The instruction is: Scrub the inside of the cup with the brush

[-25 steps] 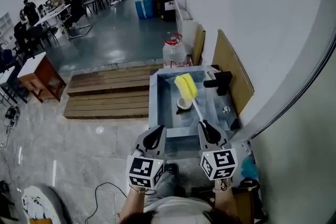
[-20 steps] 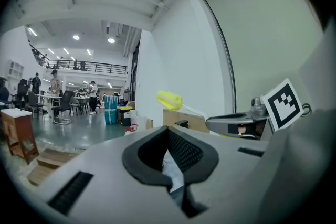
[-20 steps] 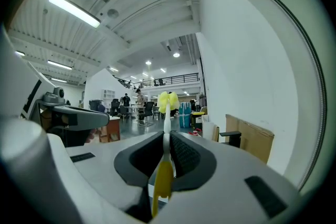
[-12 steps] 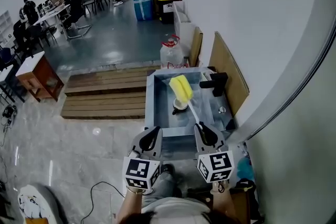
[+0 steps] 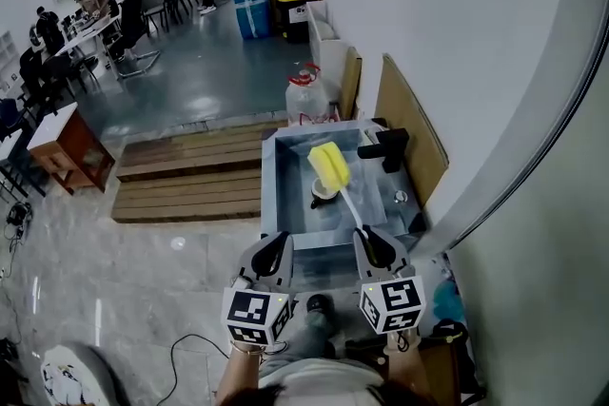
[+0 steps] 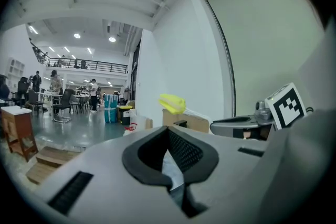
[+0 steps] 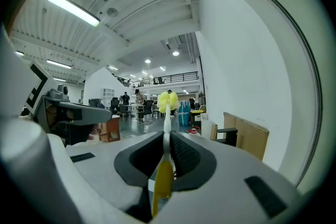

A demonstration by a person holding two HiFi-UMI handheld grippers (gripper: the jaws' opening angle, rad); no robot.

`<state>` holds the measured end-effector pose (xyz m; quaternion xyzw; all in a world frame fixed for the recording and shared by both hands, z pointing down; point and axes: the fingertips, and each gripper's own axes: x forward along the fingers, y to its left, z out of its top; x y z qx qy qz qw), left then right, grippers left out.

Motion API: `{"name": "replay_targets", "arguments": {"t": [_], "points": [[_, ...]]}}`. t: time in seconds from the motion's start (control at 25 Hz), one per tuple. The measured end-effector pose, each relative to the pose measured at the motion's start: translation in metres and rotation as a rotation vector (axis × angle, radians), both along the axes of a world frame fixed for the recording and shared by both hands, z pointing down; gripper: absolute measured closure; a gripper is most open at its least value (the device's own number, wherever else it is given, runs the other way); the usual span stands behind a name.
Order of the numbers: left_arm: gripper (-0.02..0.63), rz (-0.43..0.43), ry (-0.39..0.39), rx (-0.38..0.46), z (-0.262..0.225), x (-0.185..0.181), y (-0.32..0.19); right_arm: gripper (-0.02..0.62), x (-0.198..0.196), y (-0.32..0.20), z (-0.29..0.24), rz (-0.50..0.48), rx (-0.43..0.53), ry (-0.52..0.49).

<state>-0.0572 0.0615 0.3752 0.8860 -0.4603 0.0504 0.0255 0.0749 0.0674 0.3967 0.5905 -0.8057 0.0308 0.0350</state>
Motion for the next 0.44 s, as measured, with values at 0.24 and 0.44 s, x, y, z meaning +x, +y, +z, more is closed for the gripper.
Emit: {"name": "replay_targets", "arguments": {"t": [0.24, 0.44], "points": [[0.598, 0.018, 0.014, 0.001, 0.002, 0.005, 0.003, 0.540, 0.002, 0.006, 0.001, 0.006, 0.004, -0.006], [0.598, 0.034, 0.022, 0.000, 0.001, 0.012, 0.008, 0.540, 0.002, 0.011, 0.005, -0.001, -0.011, -0.023]]}}
